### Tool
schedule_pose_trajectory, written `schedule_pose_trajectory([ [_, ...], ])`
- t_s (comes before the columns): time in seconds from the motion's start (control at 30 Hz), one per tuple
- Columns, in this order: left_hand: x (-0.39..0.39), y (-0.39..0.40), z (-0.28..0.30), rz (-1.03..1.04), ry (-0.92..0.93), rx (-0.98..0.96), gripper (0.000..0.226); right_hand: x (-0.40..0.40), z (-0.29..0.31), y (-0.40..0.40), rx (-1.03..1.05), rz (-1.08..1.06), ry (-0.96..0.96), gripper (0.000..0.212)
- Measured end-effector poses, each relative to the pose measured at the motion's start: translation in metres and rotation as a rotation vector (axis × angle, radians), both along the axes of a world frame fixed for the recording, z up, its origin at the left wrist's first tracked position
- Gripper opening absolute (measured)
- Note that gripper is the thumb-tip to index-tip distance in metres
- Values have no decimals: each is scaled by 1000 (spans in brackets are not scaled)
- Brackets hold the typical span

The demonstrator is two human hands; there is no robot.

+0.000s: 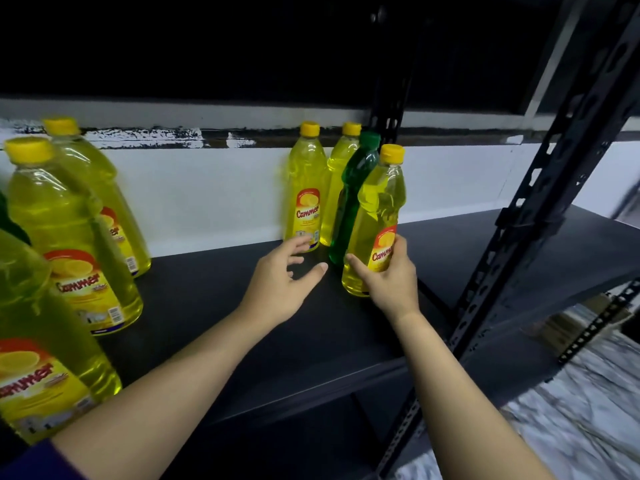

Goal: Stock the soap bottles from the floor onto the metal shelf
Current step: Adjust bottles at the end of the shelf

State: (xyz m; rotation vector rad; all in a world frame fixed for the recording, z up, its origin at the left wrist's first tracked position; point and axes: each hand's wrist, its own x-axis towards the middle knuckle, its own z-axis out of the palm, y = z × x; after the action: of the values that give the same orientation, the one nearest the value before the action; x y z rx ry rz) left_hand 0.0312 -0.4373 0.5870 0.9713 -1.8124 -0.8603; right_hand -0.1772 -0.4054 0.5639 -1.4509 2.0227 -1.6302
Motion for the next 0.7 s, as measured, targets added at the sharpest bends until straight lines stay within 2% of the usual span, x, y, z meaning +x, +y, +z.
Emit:
schedule_pose_trajectory([
  [0.13,-3,-1,-3,-33,-34,-15,61,9,-6,5,-11,13,65,74],
  [0.23,6,-6,-9,27,-115,-67,60,16,-7,6,8,48,75,79],
  [0.33,23,-13,-20,158,-480,-165,61,25,-5,7,10,49,94,80],
  [0.4,27,-19,-25,187,-620,-110,66,28,-4,8,3,30,93,80],
  [0.47,21,-28,-22,205,-574,-47,69,30,-4,9,-5,17,96,81],
  [0.57,-2,-50,-9,291,-416,-50,73,32,-5,9,-6,18,101,86],
  [0.7,-39,-83,8,408,-218,-59,99,31,-6,7,-19,13,111,89],
])
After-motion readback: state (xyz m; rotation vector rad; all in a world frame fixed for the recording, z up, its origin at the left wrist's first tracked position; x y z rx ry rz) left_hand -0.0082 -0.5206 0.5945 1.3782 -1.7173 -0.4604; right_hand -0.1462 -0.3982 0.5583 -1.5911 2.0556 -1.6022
